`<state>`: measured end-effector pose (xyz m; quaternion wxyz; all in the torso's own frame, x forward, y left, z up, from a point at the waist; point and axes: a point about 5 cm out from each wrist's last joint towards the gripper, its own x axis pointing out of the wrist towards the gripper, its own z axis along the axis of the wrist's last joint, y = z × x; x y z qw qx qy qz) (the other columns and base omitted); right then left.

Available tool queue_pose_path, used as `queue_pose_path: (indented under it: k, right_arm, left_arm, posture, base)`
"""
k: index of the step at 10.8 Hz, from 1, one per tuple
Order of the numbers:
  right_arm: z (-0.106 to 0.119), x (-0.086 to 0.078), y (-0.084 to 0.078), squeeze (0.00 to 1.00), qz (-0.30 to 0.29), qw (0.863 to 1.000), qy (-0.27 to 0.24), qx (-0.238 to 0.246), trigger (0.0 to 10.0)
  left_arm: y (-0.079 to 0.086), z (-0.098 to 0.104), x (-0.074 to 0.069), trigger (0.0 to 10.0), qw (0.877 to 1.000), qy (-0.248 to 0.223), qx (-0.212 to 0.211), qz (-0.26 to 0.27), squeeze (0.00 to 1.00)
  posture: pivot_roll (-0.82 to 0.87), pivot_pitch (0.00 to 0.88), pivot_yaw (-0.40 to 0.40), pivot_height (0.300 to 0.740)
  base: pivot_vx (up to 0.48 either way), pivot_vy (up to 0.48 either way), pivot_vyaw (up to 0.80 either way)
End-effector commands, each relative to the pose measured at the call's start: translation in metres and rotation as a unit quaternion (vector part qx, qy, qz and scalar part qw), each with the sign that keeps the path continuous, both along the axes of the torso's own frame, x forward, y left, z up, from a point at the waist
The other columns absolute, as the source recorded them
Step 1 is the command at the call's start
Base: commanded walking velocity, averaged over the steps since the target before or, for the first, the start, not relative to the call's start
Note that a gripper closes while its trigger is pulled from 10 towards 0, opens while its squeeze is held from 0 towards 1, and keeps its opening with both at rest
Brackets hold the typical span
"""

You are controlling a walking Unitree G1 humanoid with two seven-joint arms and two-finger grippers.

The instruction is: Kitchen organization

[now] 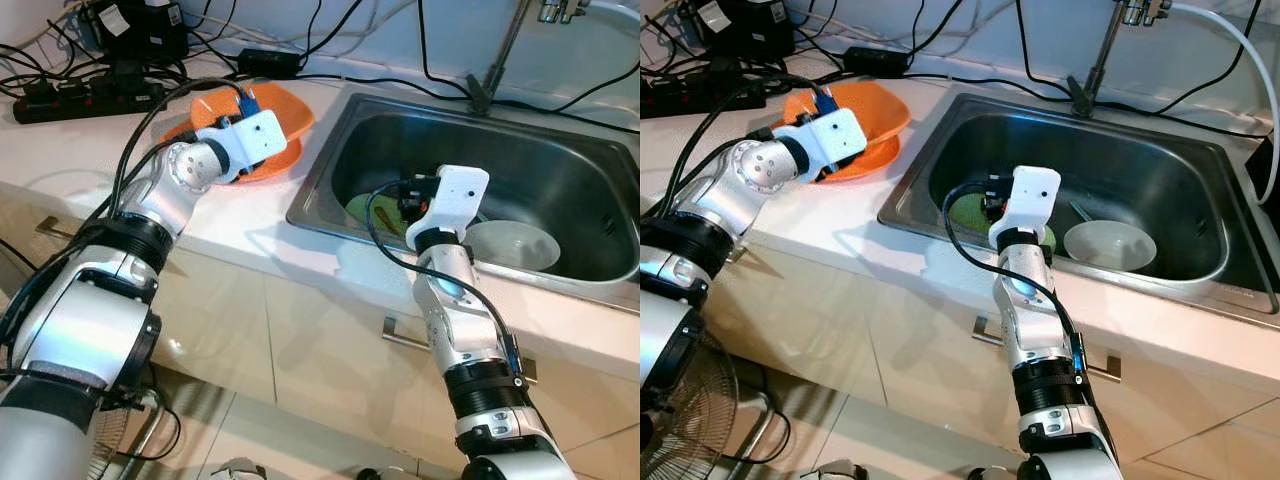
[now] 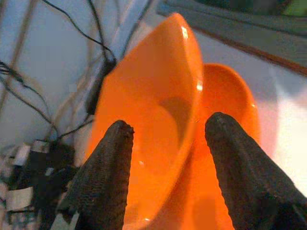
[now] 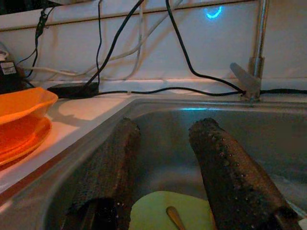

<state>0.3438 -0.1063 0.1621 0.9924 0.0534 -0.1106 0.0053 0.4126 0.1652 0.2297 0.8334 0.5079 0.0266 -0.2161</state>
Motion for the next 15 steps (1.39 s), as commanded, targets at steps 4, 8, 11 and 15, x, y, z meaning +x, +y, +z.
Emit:
queue_pose_path:
  k: [4,8,11,15]
  right_arm:
    - [0.004,0.002,-0.001,0.00,-0.005,1.000,-0.001,0.006,10.0]
    - [0.005,0.002,-0.004,0.00,-0.012,1.000,0.000,0.005,10.0]
    - [0.004,0.002,-0.007,0.00,-0.016,1.000,0.001,0.002,10.0]
    - [0.004,0.003,-0.004,0.00,-0.012,1.000,0.005,0.001,10.0]
  left_arm:
    - [0.002,-0.003,0.004,10.0,0.999,-0.007,0.044,0.027,0.00]
    - [-0.008,-0.014,0.006,0.0,0.996,-0.023,0.062,0.056,0.00]
    - [-0.015,-0.018,0.006,0.0,0.997,-0.020,0.055,0.048,0.00]
    - [-0.012,-0.023,0.004,0.0,0.997,-0.019,0.062,0.047,0.00]
  posture:
    - [0.05,0.060,-0.015,0.740]
    - [0.03,0.070,-0.012,0.740]
    - [0.03,0.070,-0.013,0.740]
    - [0.04,0.066,-0.014,0.740]
  base:
    - [0.000,0.000,0.00]
    - [0.000,0.000,0.00]
    - [0.000,0.000,0.00]
    - [0.000,0.000,0.00]
